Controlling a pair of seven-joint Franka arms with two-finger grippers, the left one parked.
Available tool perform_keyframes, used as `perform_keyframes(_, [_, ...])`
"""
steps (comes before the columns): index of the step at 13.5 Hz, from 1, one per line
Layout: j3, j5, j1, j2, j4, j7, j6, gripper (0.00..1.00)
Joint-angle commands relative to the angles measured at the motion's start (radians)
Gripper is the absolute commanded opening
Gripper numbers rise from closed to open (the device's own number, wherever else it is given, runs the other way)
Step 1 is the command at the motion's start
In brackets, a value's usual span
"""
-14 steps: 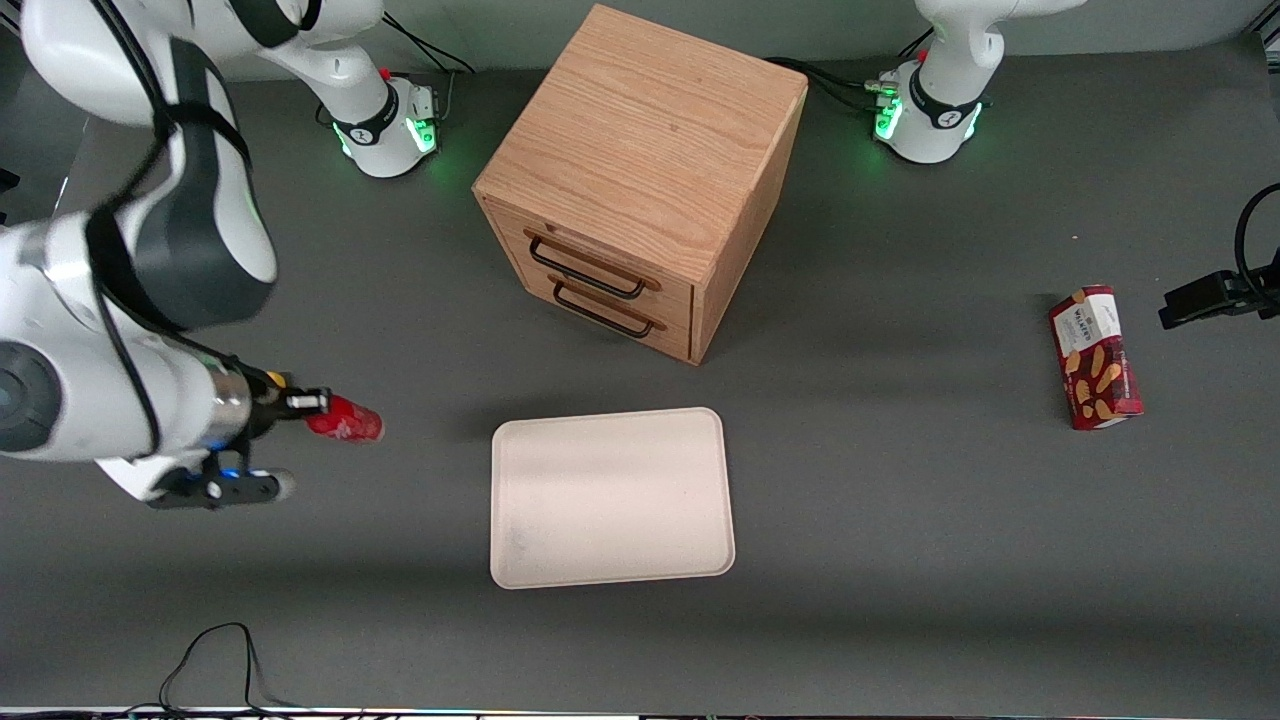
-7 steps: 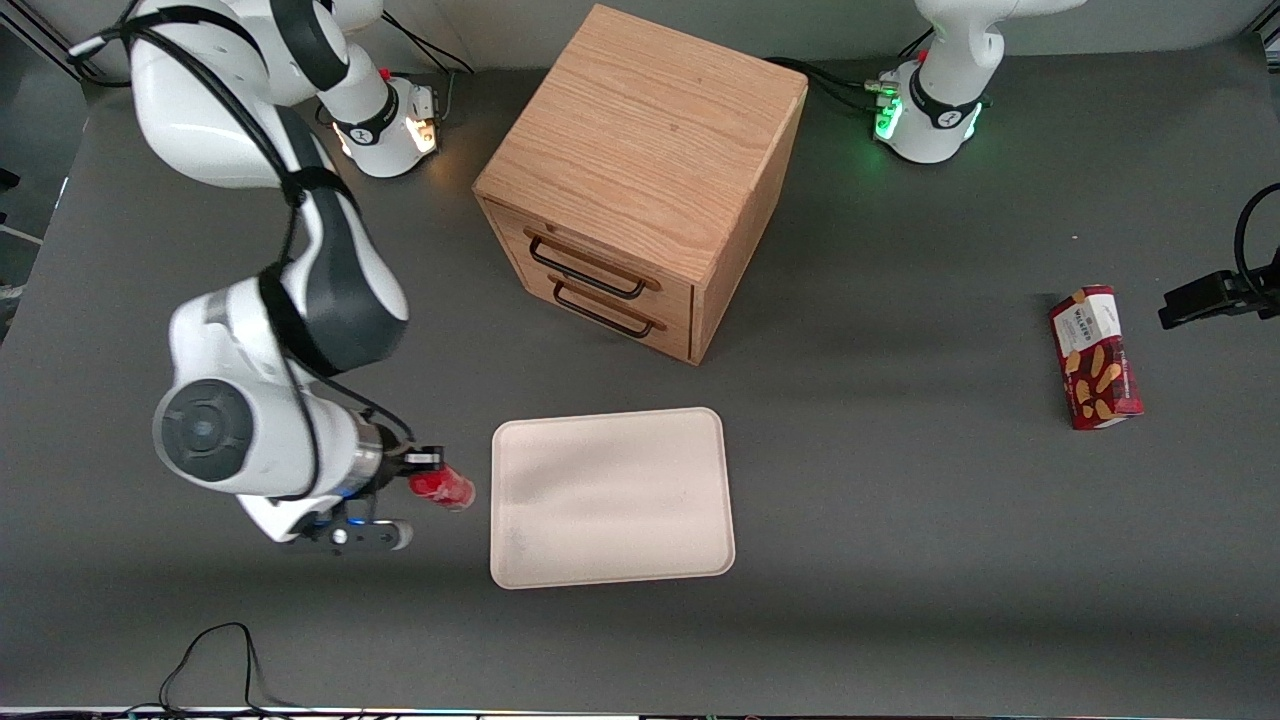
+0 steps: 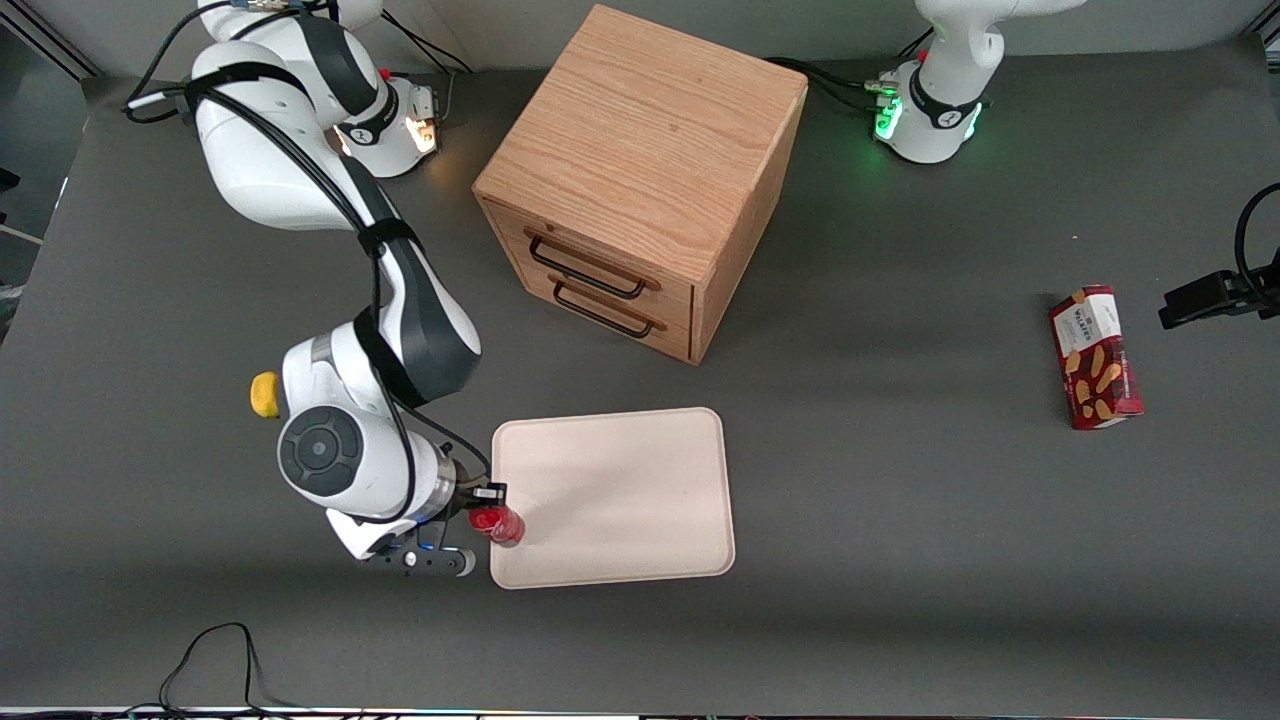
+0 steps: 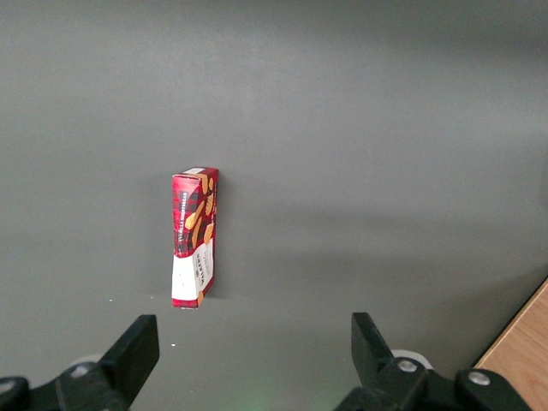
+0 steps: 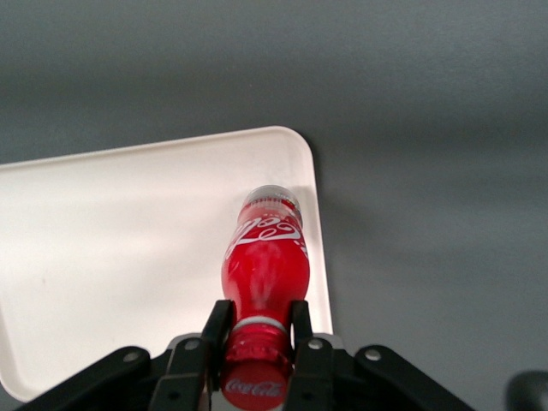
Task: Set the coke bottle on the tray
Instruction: 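Lower the bottle onto the tray and open the right gripper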
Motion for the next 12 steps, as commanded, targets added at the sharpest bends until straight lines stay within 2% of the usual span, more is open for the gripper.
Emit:
perform_keyframes(1, [-0.002,-0.006,0.013,0.032,0.055,0.039,0.019,0.00])
perform_keyframes(12, [-0.008,-0.012,0.014,0.064,0.046,0.038,0.063,0.00])
